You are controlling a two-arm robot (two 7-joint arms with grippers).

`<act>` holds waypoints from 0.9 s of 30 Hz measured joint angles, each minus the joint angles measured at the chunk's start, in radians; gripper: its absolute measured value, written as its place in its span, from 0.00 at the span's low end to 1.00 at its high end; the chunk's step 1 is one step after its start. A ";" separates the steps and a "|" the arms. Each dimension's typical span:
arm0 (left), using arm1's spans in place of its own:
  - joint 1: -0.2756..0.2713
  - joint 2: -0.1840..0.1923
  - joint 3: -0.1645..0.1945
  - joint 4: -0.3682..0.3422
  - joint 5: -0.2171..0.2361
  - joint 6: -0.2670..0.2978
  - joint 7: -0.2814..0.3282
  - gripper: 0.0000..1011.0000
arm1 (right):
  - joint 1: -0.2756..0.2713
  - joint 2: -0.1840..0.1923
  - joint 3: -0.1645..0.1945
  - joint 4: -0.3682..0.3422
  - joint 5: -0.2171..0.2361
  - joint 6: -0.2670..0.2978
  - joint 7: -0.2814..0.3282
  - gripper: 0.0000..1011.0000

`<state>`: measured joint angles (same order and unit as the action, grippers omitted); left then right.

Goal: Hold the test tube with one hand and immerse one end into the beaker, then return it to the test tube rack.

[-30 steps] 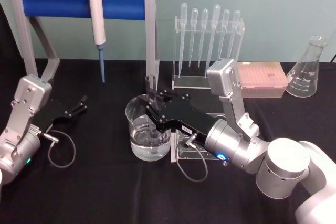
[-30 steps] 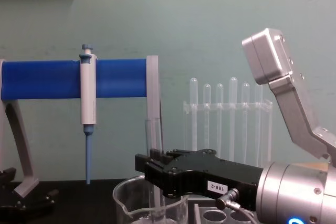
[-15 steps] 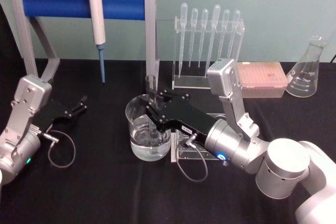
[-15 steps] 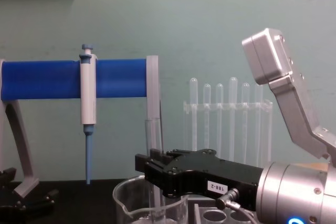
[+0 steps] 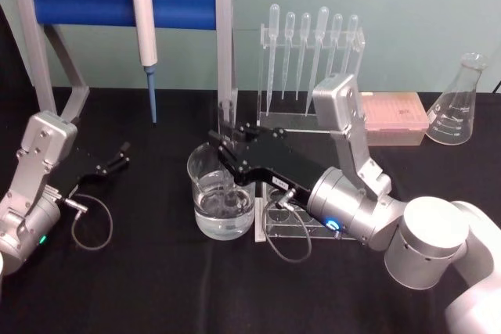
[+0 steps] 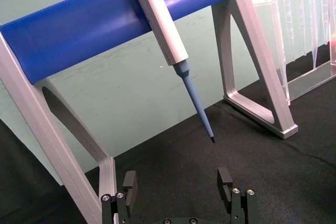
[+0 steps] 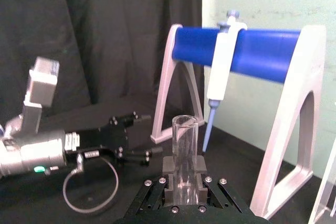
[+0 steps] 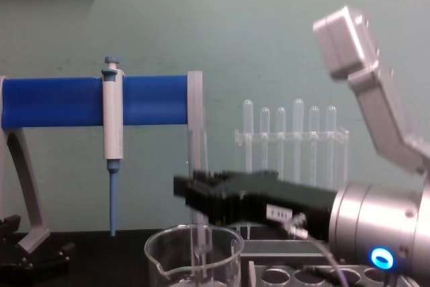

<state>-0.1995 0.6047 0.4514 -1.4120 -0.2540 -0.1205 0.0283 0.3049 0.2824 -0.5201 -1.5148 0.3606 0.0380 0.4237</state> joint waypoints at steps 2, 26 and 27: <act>0.000 0.000 0.000 0.000 0.000 0.000 0.000 0.99 | -0.001 0.002 0.010 -0.034 0.013 0.025 -0.003 0.22; 0.000 0.000 0.000 0.000 0.000 0.000 0.000 0.99 | -0.028 0.158 0.168 -0.371 0.173 0.246 -0.107 0.22; 0.000 0.000 0.000 0.000 0.000 0.000 0.000 0.99 | -0.035 0.165 0.171 -0.371 0.175 0.246 -0.109 0.22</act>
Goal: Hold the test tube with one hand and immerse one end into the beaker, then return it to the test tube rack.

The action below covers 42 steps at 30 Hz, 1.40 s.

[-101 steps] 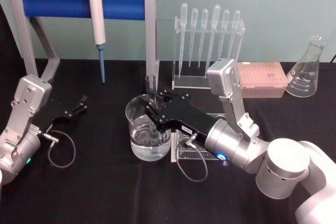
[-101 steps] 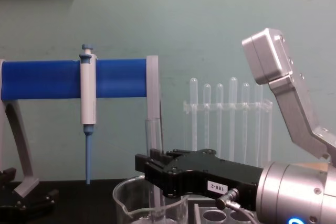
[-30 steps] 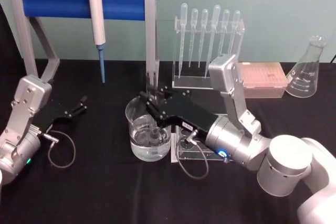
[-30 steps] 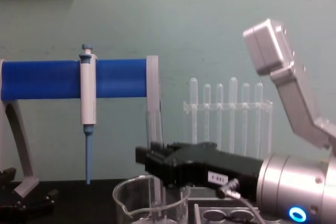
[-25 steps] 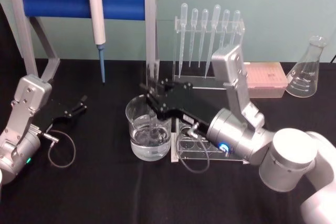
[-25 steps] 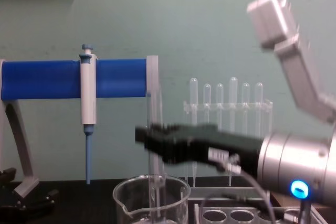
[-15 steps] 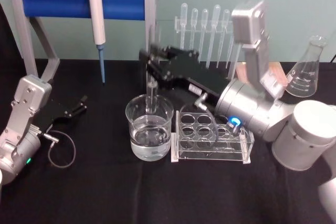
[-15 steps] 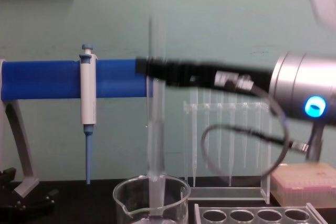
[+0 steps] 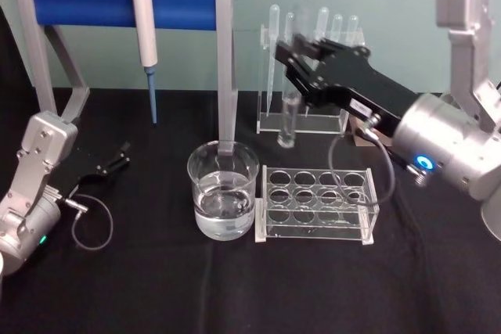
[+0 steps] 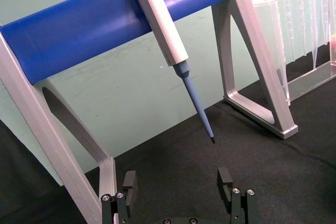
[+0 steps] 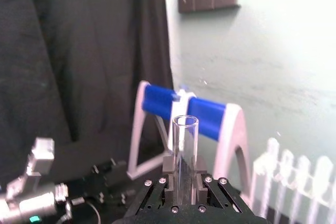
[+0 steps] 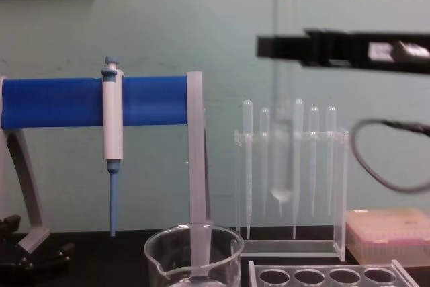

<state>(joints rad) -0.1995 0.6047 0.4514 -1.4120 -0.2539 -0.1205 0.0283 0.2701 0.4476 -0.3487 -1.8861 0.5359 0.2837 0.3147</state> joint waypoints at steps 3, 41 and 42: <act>0.000 0.000 0.000 0.000 0.000 0.000 0.000 0.99 | -0.024 0.021 0.004 0.009 0.003 -0.002 -0.008 0.22; 0.000 0.000 0.000 0.000 0.000 0.000 0.000 0.99 | -0.072 -0.019 -0.067 0.206 -0.182 -0.055 0.001 0.22; 0.000 0.000 0.000 0.000 0.000 0.000 0.000 0.99 | -0.072 -0.019 -0.067 0.208 -0.185 -0.055 0.003 0.22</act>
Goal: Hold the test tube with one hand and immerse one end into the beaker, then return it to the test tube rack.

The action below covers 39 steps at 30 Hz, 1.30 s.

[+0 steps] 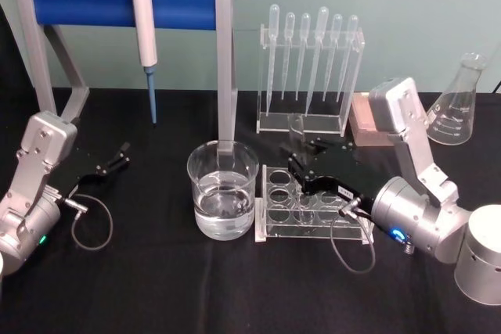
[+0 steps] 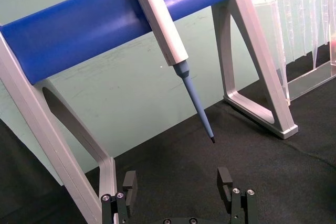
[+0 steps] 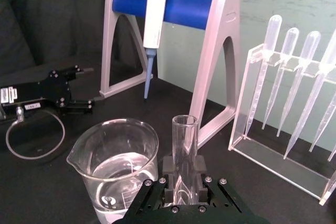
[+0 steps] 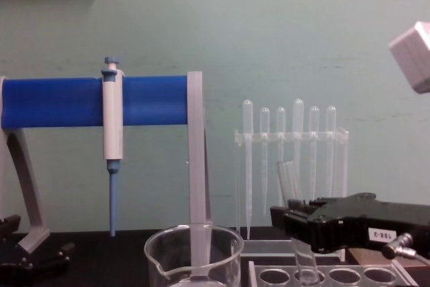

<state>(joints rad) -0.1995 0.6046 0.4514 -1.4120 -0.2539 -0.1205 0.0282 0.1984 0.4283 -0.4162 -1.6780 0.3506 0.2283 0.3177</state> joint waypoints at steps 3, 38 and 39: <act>0.000 0.000 0.000 0.000 0.000 0.000 0.000 0.99 | 0.002 -0.003 -0.003 0.007 -0.012 0.001 0.006 0.22; 0.000 0.000 0.000 0.000 0.000 0.000 0.000 0.99 | -0.168 0.118 0.247 -0.060 -0.084 0.061 -0.150 0.99; 0.000 0.000 0.000 0.000 0.000 0.000 0.000 0.99 | -0.163 0.105 0.248 -0.044 -0.097 0.043 -0.170 0.99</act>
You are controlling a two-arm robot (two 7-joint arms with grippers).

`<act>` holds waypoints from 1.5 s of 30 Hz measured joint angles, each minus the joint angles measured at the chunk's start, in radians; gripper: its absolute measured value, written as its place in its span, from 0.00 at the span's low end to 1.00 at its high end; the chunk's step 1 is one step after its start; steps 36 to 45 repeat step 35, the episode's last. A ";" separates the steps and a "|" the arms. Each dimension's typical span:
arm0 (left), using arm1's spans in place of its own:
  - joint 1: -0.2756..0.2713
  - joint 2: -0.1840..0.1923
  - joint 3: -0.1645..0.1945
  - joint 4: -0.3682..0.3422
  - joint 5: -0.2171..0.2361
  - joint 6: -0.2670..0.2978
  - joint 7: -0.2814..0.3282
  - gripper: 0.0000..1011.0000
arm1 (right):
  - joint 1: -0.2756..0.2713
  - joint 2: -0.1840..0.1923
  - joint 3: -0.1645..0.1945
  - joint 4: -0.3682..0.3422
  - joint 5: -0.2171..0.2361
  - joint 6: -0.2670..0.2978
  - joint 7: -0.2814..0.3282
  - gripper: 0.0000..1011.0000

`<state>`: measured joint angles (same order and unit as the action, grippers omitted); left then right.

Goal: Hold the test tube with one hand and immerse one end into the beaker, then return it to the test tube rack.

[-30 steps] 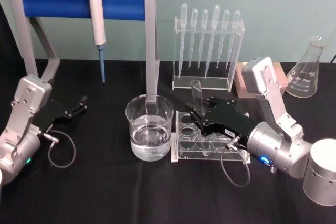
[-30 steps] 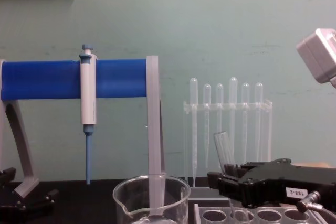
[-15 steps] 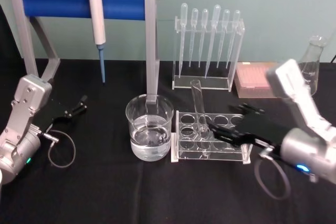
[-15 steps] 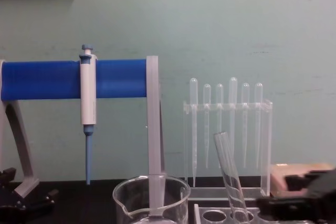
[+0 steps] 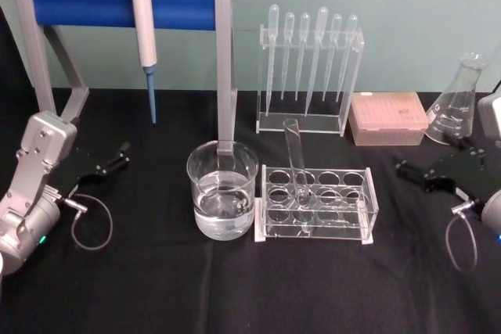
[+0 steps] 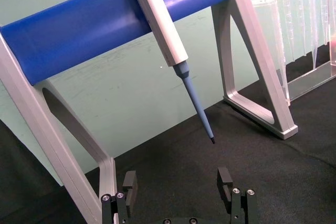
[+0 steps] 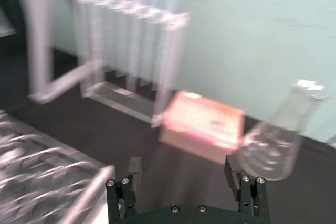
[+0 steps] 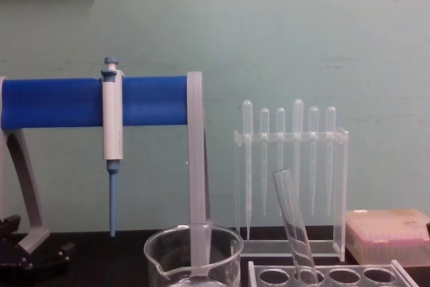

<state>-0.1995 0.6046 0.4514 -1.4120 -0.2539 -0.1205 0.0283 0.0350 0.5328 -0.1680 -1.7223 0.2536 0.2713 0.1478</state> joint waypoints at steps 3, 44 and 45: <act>0.000 0.000 0.000 0.000 0.000 0.000 0.000 0.99 | 0.026 -0.060 -0.002 0.079 -0.053 -0.068 -0.082 0.99; 0.000 0.000 0.000 0.000 0.000 0.000 0.000 0.99 | 0.128 -0.152 -0.059 0.314 -0.135 -0.176 -0.066 0.99; 0.000 0.000 0.000 0.000 0.000 0.000 0.000 0.99 | 0.128 -0.152 -0.059 0.314 -0.135 -0.176 -0.066 0.99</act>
